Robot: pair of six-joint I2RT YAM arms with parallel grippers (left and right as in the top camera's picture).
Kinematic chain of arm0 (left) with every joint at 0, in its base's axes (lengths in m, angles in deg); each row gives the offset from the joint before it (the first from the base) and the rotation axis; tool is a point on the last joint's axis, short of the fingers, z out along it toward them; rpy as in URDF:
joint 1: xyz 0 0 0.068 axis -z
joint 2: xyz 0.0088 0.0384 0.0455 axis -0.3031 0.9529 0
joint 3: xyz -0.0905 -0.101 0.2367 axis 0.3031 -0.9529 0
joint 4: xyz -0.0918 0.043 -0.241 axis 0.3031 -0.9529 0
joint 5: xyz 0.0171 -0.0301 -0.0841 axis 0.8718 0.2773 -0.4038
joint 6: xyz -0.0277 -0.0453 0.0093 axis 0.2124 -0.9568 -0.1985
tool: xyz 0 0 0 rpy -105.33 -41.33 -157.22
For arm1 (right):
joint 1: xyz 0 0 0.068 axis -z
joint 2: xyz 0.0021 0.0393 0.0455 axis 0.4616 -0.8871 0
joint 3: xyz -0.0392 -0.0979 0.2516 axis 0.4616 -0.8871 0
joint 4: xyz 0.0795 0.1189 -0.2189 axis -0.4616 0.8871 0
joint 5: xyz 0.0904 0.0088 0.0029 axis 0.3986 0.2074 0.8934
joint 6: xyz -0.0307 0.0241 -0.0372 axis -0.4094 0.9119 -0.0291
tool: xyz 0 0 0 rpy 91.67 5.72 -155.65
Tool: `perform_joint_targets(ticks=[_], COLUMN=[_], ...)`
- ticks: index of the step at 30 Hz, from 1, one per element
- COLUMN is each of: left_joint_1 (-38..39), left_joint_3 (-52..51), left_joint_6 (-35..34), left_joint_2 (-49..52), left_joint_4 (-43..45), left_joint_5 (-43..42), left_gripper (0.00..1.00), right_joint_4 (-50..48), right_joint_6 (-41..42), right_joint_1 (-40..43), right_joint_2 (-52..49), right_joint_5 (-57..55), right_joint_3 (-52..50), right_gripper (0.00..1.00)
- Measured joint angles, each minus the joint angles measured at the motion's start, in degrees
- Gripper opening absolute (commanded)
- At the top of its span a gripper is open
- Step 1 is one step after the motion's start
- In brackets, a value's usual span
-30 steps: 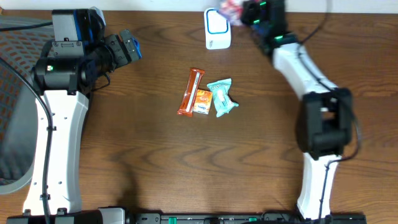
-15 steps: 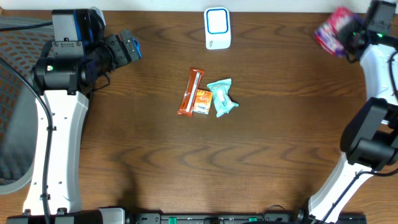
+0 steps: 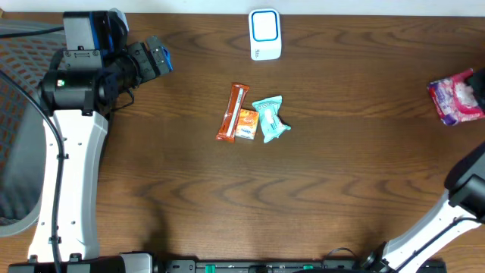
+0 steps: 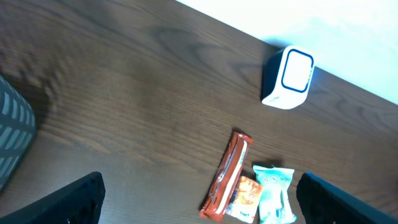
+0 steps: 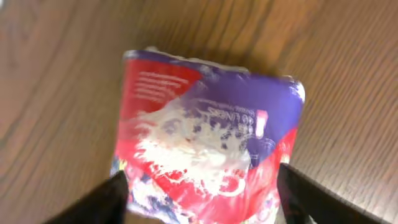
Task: Scan the item barcode
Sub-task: 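Carry the purple package to the right edge and release it, then reach the right gripper to the green wipes pack and grasp it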
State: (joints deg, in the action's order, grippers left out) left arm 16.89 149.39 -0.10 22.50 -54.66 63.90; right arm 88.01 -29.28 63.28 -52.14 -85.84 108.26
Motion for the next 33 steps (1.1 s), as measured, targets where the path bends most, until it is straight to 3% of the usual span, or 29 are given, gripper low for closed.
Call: perform_joint_targets(ticks=[7,12,13,15,18,24,29,33], left_joint_1=[0.00,0.00,0.00,0.00,0.00,0.00,0.00,0.00], left_joint_3=[0.00,0.00,0.00,0.00,0.00,0.00,0.00,0.00], left_joint_6=[-0.02,-0.02,-0.02,0.00,0.00,-0.02,-0.02,0.00], left_joint_2=[0.00,0.00,0.00,0.00,0.00,0.00,0.00,0.00], left_joint_4=[0.00,0.00,-0.02,0.00,0.00,0.00,0.00,0.00], left_joint_5=[0.00,0.02,-0.02,0.00,0.02,0.02,0.00,0.00], left_gripper=[0.98,0.98,0.98,0.98,0.98,0.98,0.98,0.98], right_joint_4=[2.16,9.01,10.86,15.26,18.93,21.22,20.24,20.96], right_joint_6=[-1.95,-9.49,-11.76,-17.57,-23.63,-28.26,-29.57,-29.90], right_joint_1=[0.15,-7.19,-9.22,-15.67,-25.97,-42.07,-49.59,-52.00], right_joint_2=[7.93,11.13,10.97,10.19,8.37,2.86,-0.98,-3.43], right_joint_5=[12.79,27.21,28.70,30.47,28.24,20.61,17.22,15.96], right_joint_3=[0.00,0.28,0.26,-0.09,-0.63,-0.92,-1.22,-1.22], right_gripper=[0.75,0.75,0.77,0.92,0.87,0.77,0.70,0.70])
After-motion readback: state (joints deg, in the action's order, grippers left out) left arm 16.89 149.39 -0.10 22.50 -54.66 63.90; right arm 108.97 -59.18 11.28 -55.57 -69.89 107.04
